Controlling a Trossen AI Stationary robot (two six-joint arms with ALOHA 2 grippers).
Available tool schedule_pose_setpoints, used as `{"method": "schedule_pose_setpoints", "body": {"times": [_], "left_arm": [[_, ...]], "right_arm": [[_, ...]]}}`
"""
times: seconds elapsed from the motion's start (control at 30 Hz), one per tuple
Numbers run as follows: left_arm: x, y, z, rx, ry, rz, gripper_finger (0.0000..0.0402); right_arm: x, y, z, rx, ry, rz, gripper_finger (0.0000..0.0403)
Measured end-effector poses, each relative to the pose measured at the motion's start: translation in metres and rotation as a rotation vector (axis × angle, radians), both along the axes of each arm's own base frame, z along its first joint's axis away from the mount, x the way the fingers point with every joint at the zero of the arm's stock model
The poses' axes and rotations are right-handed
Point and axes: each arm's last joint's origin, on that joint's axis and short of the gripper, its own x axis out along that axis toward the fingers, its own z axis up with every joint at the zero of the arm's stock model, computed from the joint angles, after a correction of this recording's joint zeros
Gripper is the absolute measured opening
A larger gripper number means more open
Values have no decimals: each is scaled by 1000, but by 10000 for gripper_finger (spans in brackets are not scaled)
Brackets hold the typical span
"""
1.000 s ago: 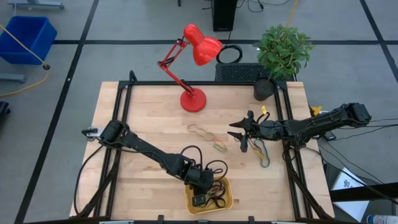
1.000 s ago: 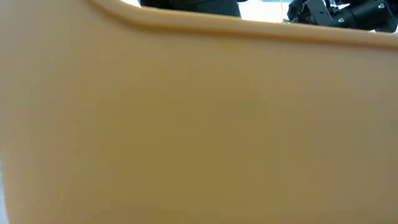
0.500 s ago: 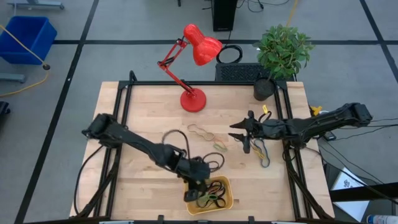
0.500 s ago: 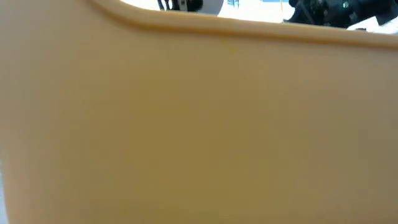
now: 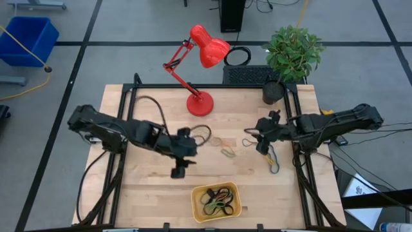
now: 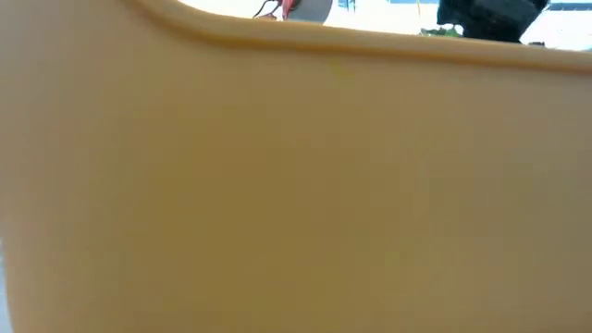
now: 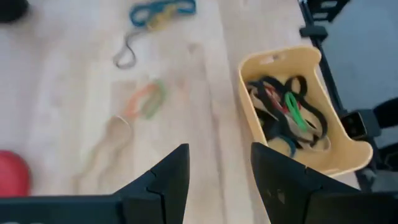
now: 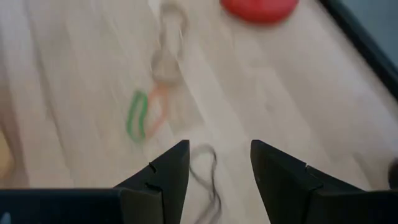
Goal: Pick and place rubber bands into bin
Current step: Put the yellow rubber band into the yellow bin
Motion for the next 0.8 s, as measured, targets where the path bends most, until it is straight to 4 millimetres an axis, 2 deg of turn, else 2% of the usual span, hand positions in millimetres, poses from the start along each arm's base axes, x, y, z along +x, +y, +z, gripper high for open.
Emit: {"method": "schedule_pose_setpoints", "body": {"times": [0.2, 0.4, 0.5, 0.8], "left_arm": [[-31, 20, 14, 28, -109, -31, 177], [-57, 38, -3, -1, -210, 20, 177], [-63, 44, -14, -14, -273, 39, 177], [-67, 53, -50, -61, -309, 104, 177]], "right_arm": [[-6, 9, -23, 52, 186, -60, 164], [4, 20, -48, 131, 319, -110, 164], [12, 25, -64, 154, 405, -126, 164], [30, 32, -102, 196, 580, -236, 164]]}}
